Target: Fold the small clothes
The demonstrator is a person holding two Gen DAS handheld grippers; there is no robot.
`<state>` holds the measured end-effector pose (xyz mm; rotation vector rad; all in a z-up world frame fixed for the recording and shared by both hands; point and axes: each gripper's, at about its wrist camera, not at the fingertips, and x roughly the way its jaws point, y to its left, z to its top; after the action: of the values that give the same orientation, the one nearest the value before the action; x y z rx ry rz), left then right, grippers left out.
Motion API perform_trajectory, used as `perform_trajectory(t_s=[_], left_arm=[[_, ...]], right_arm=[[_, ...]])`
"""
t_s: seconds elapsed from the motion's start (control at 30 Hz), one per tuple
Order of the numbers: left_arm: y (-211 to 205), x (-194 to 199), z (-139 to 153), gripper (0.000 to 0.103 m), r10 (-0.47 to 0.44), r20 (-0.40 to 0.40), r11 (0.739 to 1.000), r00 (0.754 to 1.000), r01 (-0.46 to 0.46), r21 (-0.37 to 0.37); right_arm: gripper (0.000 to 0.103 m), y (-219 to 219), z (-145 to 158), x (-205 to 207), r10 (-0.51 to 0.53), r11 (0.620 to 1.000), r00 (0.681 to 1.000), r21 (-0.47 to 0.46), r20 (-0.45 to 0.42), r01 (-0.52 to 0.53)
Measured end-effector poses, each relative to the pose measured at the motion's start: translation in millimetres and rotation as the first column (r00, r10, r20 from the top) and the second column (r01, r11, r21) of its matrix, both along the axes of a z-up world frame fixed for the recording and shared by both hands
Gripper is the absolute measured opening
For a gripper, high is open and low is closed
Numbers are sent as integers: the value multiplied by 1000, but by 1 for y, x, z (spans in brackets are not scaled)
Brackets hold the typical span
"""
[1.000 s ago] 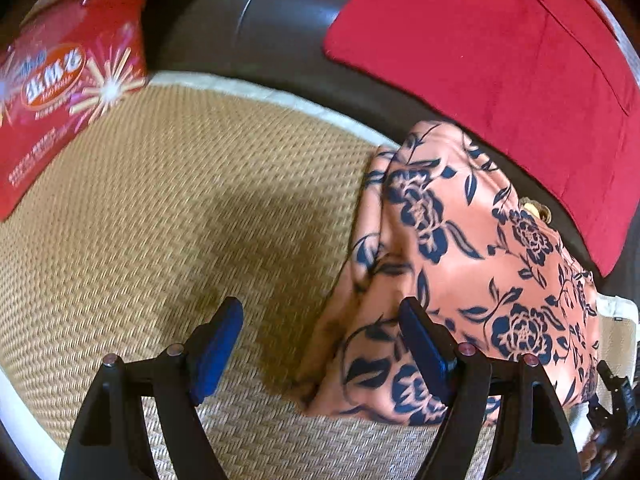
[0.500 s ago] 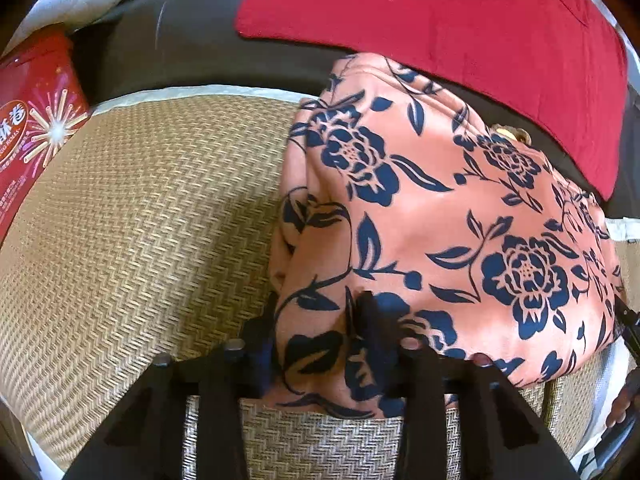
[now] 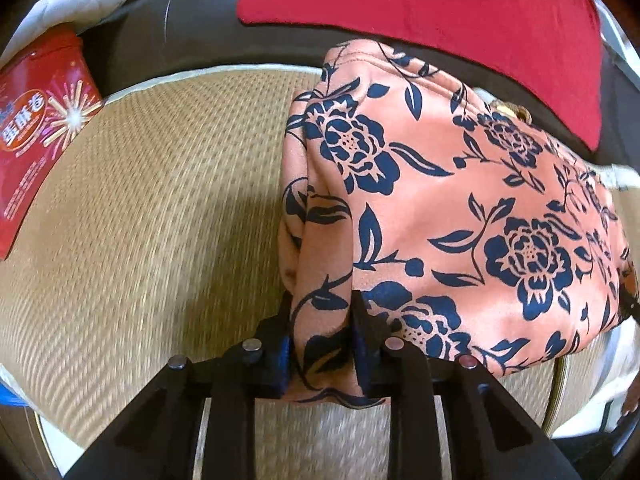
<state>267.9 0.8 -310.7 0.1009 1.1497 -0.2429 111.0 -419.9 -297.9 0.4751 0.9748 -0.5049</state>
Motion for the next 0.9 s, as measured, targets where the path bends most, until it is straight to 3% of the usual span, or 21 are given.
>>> perform_trajectory(t_s=[0.2, 0.27, 0.3, 0.37, 0.43, 0.5, 0.6, 0.7, 0.8, 0.9], left_arm=[[11, -45, 2, 32, 4, 8, 1000, 1000, -4, -12], [19, -49, 18, 33, 54, 68, 998, 996, -53, -13], [21, -53, 33, 34, 87, 138, 996, 987, -87, -10], [18, -54, 52, 44, 106, 246, 994, 963, -107, -7], [0, -51, 69, 55, 69, 341, 997, 937, -72, -3], [-22, -44, 71, 57, 17, 361, 1000, 932, -17, -6], [-60, -16, 53, 57, -65, 324, 998, 944, 65, 9], [-82, 13, 34, 57, -101, 268, 995, 958, 92, 44], [-91, 55, 5, 57, -67, 180, 996, 981, 57, 63], [-84, 82, -12, 57, 5, 135, 1000, 991, -8, 21]], right_arm=[[30, 7, 1, -43, 9, 997, 1000, 73, -6, -8], [31, 2, 11, -53, -16, 997, 1000, 82, 17, 15], [31, -4, 20, -60, -62, 996, 997, 70, 47, 58], [34, -14, 36, -65, -123, 992, 987, 32, 102, 120], [34, -17, 48, -59, -117, 993, 982, 15, 150, 116], [34, -18, 53, -38, -82, 997, 983, 15, 166, 80], [34, -23, 51, 4, -49, 999, 980, 33, 195, 43], [34, -28, 33, 42, -39, 997, 987, 75, 156, 28], [33, -40, 7, 77, -38, 989, 993, 149, 110, 21], [34, -42, -14, 97, -26, 983, 995, 182, 92, 9]])
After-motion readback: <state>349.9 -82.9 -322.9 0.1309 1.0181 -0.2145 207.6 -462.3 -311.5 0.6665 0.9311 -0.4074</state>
